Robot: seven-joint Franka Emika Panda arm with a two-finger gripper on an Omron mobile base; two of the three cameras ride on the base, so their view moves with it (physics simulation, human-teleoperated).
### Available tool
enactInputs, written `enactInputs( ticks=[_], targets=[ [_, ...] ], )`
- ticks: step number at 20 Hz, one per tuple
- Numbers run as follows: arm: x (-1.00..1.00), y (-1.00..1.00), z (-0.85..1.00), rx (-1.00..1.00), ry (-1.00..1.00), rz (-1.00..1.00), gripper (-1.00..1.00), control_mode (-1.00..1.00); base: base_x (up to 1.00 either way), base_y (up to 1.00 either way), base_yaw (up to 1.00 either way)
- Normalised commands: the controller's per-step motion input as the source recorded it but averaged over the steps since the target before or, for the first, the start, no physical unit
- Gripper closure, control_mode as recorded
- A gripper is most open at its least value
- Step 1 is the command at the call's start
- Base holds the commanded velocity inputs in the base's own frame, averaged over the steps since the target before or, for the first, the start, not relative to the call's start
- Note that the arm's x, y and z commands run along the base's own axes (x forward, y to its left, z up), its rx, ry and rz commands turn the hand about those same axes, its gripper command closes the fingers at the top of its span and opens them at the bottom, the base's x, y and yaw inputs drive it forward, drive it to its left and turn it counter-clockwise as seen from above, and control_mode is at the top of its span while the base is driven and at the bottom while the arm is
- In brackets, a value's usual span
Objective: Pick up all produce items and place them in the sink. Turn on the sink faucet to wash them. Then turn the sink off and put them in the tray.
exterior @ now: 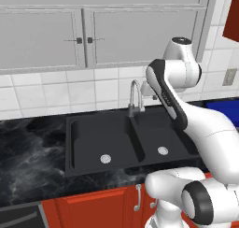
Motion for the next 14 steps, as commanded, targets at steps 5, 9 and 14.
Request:
enactInputs(
  ticks=[5,9,14],
  targets=[
    [-0.45,0.4,-0.07,0.0,-0.11,0.1,-1.0,-1.0,0.0,0.0,0.0],
    [-0.36,0.72,-0.05,0.0,-0.01,0.22,-1.0,-1.0,0.0,0.0,0.0],
    [-0.36,0.75,-0.17,0.0,0.0,0.26,-1.0,-1.0,0.0,0.0,0.0]
  ],
)
